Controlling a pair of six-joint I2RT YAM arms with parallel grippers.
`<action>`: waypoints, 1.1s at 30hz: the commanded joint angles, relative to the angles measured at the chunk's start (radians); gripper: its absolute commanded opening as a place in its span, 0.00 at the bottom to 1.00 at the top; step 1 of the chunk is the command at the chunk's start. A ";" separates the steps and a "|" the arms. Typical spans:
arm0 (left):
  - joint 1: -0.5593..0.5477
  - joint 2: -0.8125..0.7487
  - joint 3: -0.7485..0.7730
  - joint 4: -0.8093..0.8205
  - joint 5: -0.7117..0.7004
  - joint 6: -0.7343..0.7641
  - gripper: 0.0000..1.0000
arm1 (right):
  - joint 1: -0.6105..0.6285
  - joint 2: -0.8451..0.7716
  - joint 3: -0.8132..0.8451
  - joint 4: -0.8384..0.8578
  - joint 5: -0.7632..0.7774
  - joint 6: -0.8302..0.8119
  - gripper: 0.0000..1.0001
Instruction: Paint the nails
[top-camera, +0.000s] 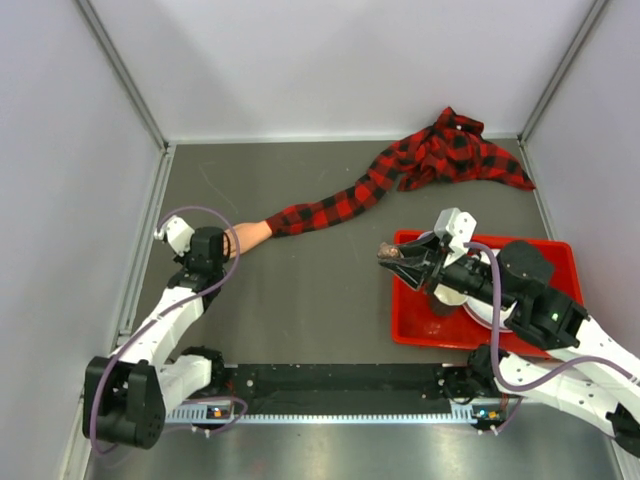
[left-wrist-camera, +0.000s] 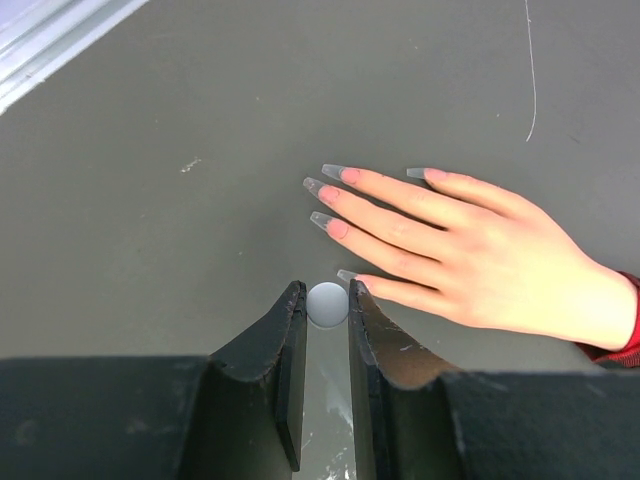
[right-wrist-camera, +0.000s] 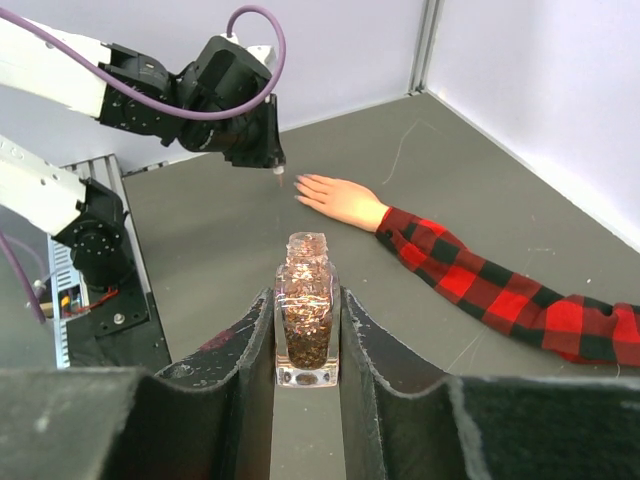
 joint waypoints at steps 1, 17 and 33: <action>0.019 0.020 -0.025 0.116 0.045 -0.009 0.00 | -0.010 0.005 0.002 0.063 -0.001 -0.009 0.00; 0.033 0.102 -0.034 0.192 0.059 -0.003 0.00 | -0.010 0.014 0.002 0.059 0.007 -0.015 0.00; 0.045 0.175 -0.012 0.254 0.079 -0.004 0.00 | -0.010 0.017 0.002 0.059 0.007 -0.018 0.00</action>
